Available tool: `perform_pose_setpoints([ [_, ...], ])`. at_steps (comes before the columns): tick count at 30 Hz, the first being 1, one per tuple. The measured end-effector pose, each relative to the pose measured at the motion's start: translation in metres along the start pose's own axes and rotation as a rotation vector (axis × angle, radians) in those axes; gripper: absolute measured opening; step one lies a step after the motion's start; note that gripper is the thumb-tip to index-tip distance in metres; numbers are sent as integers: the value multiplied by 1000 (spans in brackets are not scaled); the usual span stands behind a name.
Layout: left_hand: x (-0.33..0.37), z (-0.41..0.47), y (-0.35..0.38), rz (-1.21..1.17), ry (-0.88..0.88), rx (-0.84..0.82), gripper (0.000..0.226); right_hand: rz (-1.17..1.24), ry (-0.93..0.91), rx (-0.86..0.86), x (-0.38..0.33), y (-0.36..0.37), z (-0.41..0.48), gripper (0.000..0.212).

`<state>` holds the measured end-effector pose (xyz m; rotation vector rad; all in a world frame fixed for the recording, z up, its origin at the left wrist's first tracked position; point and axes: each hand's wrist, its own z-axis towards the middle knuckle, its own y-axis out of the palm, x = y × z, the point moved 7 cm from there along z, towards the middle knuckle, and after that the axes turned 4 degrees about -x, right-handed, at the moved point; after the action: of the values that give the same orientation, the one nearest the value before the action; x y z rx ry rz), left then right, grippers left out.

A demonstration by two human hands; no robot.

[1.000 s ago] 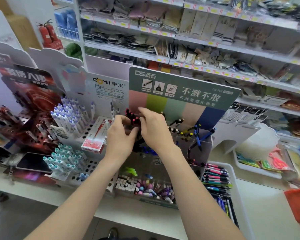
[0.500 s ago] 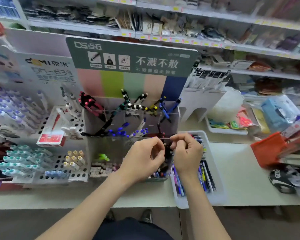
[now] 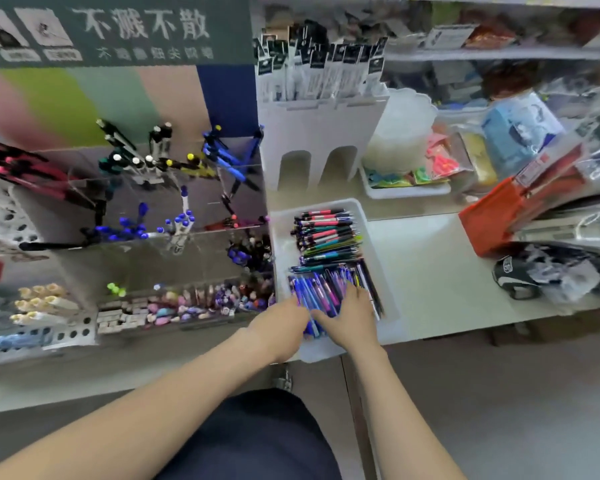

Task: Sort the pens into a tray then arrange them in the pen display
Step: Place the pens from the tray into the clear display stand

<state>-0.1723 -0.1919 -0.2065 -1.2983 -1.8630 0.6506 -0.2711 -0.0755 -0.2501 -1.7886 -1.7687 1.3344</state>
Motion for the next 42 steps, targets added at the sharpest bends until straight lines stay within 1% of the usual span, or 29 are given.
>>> perform_pose_setpoints([
  [1, 0, 3, 6, 46, -14, -9, 25, -56, -3, -2, -1, 6, 2, 118],
  [3, 3, 6, 14, 145, -32, -15, 24, -182, 7, 13, -6, 13, 7, 125],
  [5, 6, 6, 17, 189, -47, -6, 26, -239, 27, 53, -10, 15, 11, 131],
  [6, 5, 6, 17, 188, -60, 12, 28, -247, 29, 72, -13, 14, 13, 134],
  [8, 0, 6, 15, 114, -117, 55, 33, -234, 31, 78, -14, 16, 19, 139],
  [10, -1, 6, 8, 70, -136, 60, 31, -203, 38, 65, -13, 18, 25, 141],
  [12, 0, 6, 2, 61, -152, 50, 26, -179, 32, 60, -9, 17, 29, 136],
  [13, 1, 5, -1, 69, -157, 49, 24, -167, 22, 57, -7, 16, 31, 128],
  [16, 4, 4, -4, 95, -178, 47, 19, -128, 16, 11, -1, 12, 36, 95],
  [17, 5, 4, -3, 102, -181, 44, 19, -126, 16, 2, -1, 12, 37, 91],
  [18, 5, 5, -2, 114, -179, 45, 19, -121, 15, -1, -2, 13, 36, 92],
  [20, 7, 6, -2, 138, -163, 61, 20, -105, 9, 9, -8, 18, 32, 105],
  [22, 9, 5, -4, 146, -146, 87, 23, -151, 12, 35, -15, 22, 26, 115],
  [23, 9, 5, -5, 148, -137, 93, 24, -179, 19, 54, -17, 22, 24, 115],
  [27, 8, 6, -4, 152, -146, 68, 20, -184, 41, 90, -17, 15, 27, 95],
  [29, 7, 7, -1, 144, -154, 58, 20, -181, 60, 59, -15, 14, 32, 93],
  [31, 8, 8, 1, 155, -150, 52, 21, -121, 84, 18, -15, 14, 34, 93],
  [34, 7, 10, 2, 151, -142, 48, 18, -30, 114, 40, -15, 10, 36, 82],
  [35, 7, 11, 2, 149, -143, 49, 17, -32, 112, 66, -15, 8, 36, 74],
  [38, 6, 12, 4, 145, -144, 51, 16, -38, 98, 109, -10, 2, 37, 42],
  [42, 4, 13, 5, 137, -140, 61, 13, -52, 109, 61, -4, -8, 32, 8],
])
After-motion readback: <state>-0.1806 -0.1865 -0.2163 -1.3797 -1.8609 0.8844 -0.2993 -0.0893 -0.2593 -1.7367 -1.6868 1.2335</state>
